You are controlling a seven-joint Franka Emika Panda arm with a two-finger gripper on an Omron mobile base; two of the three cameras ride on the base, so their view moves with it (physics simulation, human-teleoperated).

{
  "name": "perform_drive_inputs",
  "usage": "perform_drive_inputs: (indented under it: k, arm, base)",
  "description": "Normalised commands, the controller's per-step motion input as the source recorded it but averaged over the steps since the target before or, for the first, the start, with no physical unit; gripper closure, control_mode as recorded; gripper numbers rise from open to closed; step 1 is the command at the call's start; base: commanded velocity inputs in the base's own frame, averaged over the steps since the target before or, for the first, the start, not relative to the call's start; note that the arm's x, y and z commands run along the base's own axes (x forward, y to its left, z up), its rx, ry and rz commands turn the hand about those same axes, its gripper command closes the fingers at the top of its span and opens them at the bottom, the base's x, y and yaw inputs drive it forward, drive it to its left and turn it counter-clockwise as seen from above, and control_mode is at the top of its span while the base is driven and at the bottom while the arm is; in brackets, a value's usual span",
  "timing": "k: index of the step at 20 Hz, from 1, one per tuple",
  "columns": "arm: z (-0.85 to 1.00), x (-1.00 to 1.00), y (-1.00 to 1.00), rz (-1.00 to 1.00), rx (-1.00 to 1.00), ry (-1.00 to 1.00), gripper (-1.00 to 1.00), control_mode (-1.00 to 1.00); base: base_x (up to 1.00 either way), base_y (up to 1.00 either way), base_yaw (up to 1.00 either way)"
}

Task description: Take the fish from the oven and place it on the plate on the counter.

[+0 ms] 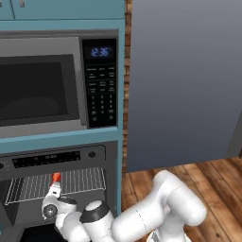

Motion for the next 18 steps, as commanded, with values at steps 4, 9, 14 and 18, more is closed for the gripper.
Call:
perform_drive_inputs:
  k: [4,9,14,18]
  arm:
    - [-0.91,-0.99,-0.15,0.00,0.00,0.05,1.00,-1.00]
    - [-0.91,-1.00,-0.19,0.01,0.00,0.03,1.00,-1.00]
    - [-0.90,-1.00,-0.19,0.01,0.00,0.04,1.00,-1.00]
    - [-0.85,-1.00,-0.17,0.01,0.00,0.05,1.00,-1.00]
  base:
    - [0.00,0.00,0.00]
    - [0.00,0.00,0.00]
    - [0.00,0.00,0.00]
    - [0.00,0.00,0.00]
